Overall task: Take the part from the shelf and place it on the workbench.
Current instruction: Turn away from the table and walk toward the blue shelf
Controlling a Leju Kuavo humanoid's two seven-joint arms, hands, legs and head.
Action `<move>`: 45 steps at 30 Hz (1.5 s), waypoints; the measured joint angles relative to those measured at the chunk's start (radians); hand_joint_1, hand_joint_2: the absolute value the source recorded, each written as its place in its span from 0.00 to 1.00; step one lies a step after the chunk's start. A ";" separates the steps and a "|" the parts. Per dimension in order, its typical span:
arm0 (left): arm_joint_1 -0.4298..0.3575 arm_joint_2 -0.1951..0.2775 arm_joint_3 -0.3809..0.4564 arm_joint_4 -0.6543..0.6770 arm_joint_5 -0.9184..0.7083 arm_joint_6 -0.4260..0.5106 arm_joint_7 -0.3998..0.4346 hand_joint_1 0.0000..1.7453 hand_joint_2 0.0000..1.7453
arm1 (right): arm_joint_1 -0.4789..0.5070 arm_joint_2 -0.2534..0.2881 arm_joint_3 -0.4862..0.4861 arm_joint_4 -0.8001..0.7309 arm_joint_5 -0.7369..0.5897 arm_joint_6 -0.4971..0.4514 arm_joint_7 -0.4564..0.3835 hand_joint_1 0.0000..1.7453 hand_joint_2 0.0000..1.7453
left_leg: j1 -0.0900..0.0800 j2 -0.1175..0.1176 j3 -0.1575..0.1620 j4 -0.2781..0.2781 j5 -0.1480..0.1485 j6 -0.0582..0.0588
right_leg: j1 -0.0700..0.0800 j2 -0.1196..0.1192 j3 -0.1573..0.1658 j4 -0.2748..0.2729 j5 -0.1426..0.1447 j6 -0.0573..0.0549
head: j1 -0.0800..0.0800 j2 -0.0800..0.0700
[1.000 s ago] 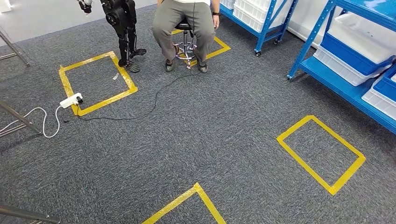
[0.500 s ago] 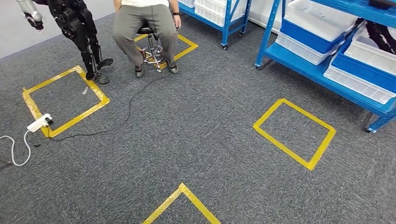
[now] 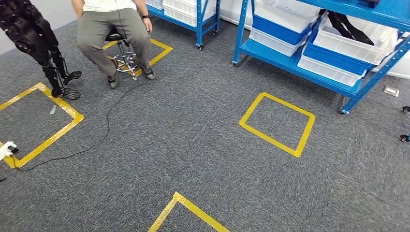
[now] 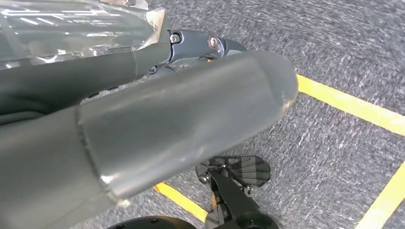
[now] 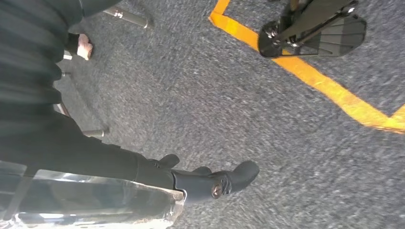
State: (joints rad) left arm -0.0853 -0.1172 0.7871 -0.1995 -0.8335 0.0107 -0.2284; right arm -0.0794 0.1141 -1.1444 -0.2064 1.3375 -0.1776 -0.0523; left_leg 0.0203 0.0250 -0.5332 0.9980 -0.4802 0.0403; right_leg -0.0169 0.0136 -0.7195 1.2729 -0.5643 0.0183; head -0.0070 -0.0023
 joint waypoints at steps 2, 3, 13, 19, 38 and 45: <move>0.000 -0.001 0.000 0.000 -0.003 0.000 0.000 0.00 0.00 | 0.003 -0.001 0.000 0.000 0.000 0.000 0.000 0.00 1.00 | 0.002 0.027 0.000 0.001 -0.002 -0.004 | -0.009 -0.008 0.010 -0.008 0.011 0.020 | 0.001 0.000; 0.000 -0.002 0.000 0.000 -0.004 0.000 0.000 0.00 0.00 | 0.004 -0.002 0.000 0.000 0.000 0.000 0.000 0.00 1.00 | 0.004 0.039 0.002 0.002 -0.005 -0.008 | -0.013 -0.020 0.045 -0.068 0.034 0.032 | 0.000 0.000; -0.007 -0.004 0.000 0.000 -0.006 0.000 0.002 0.00 0.00 | -0.001 -0.001 0.000 0.000 0.002 0.000 0.000 0.00 1.00 | 0.014 0.012 -0.017 0.127 -0.110 -0.063 | -0.012 -0.025 0.150 -0.257 0.103 -0.017 | -0.008 0.000; 0.000 -0.003 0.000 0.000 -0.007 0.000 0.005 0.00 0.00 | 0.002 0.000 0.000 0.000 0.003 0.000 0.001 0.00 1.00 | 0.011 -0.047 -0.050 0.141 -0.058 -0.041 | 0.006 0.061 0.155 -0.255 0.105 -0.021 | -0.010 0.000; -0.006 -0.005 0.000 0.000 -0.008 0.000 0.006 0.00 0.00 | 0.005 -0.002 0.000 0.000 0.006 0.000 0.002 0.00 1.00 | -0.001 -0.049 0.001 0.007 -0.006 -0.006 | 0.005 0.078 0.127 -0.236 0.107 0.007 | -0.009 0.000; -0.005 -0.004 0.000 0.000 -0.008 0.000 0.006 0.00 0.00 | 0.004 -0.002 0.000 0.000 0.006 0.000 0.002 0.00 1.00 | -0.003 -0.039 0.001 0.004 -0.004 0.001 | 0.009 0.029 0.098 -0.189 0.074 0.004 | -0.004 0.000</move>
State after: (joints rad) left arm -0.0901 -0.1217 0.7873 -0.1999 -0.8416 0.0107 -0.2228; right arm -0.0758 0.1123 -1.1440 -0.2064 1.3432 -0.1774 -0.0502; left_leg 0.0175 -0.0139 -0.5324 1.0016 -0.4846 0.0409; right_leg -0.0083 0.0428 -0.6211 1.0842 -0.4907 0.0219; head -0.0110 -0.0023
